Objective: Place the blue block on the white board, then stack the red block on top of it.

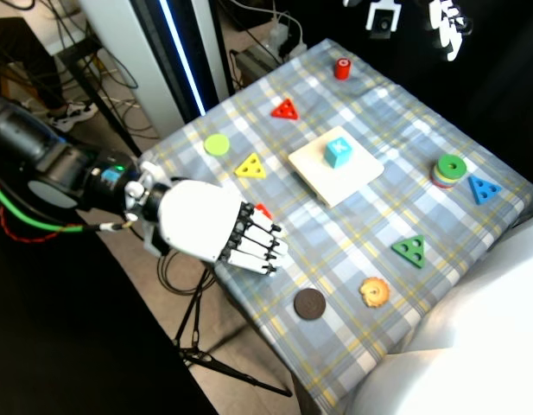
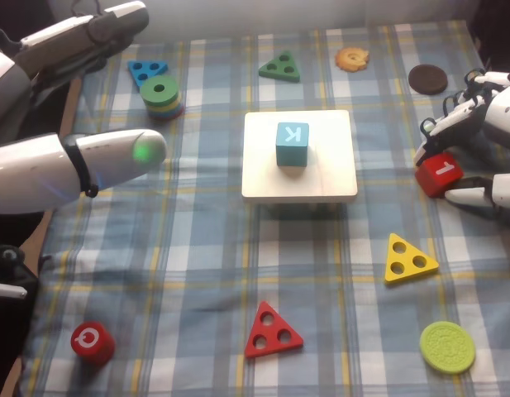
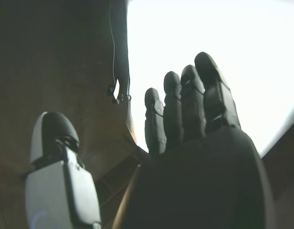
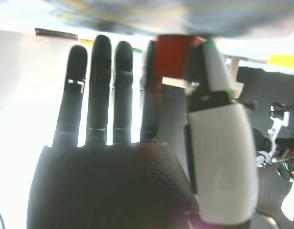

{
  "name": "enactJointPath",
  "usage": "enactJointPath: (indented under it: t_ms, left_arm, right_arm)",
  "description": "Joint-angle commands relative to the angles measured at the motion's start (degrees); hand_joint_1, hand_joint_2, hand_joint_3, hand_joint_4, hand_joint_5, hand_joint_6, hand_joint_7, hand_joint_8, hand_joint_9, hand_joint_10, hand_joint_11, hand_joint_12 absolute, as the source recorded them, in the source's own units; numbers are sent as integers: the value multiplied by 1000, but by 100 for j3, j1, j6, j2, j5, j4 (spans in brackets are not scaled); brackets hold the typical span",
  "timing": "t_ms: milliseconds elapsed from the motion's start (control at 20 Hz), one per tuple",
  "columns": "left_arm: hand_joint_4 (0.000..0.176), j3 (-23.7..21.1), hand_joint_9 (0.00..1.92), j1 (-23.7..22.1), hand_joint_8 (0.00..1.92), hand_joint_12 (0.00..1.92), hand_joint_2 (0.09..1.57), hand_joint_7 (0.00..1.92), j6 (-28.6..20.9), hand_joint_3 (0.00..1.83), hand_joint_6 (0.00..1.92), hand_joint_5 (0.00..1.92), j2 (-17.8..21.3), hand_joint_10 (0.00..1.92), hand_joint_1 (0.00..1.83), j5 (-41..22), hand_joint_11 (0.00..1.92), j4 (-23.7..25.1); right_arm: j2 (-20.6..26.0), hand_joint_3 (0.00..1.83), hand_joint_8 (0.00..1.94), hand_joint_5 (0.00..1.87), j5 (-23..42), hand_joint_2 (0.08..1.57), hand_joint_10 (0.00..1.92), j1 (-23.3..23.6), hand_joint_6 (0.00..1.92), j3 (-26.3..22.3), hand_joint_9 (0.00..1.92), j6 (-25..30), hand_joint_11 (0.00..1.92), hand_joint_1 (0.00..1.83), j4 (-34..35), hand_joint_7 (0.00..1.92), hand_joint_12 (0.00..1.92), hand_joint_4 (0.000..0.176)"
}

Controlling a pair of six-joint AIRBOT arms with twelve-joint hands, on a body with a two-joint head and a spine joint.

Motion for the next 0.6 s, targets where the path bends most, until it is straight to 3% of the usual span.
enactJointPath:
  t_ms: [0, 50, 300, 450, 550]
  left_arm:
    - [108, -4, 208, -24, 0, 534, 896, 310, -66, 0, 1, 363, 50, 0, 729, -761, 0, 42]
    - [102, -12, 208, 4, 0, 533, 897, 310, -66, 1, 3, 369, 69, 0, 736, -782, 0, 20]
    - [109, -16, 208, 100, 0, 549, 902, 302, -66, 1, 0, 366, 109, 1, 747, -815, 0, -77]
    - [104, -23, 221, 158, 3, 583, 895, 317, -66, 0, 3, 379, 107, 4, 732, -823, 0, -128]
    - [113, -23, 238, 178, 9, 614, 907, 349, -66, 4, 10, 413, 86, 6, 738, -829, 0, -162]
  right_arm:
    - [-11, 0, 23, 920, 637, 1144, 28, 93, 1074, 3, 769, 1, 262, 1050, 59, 830, 1075, 31]
    - [-11, 0, 22, 944, 674, 1135, 21, 111, 1035, -5, 766, 1, 243, 1076, 46, 852, 1089, 0]
    - [107, 1, 1, 967, 989, 1122, 6, 388, 994, -62, 744, 377, 71, 1105, -433, 838, 1371, 0]
    - [145, 0, 7, 977, 1220, 1117, 9, 795, 981, -61, 751, 755, 78, 1093, -987, 857, 1361, 0]
    - [120, 0, 8, 1022, 1271, 1096, 11, 1117, 908, -47, 765, 942, 94, 1112, -1380, 872, 1216, 0]
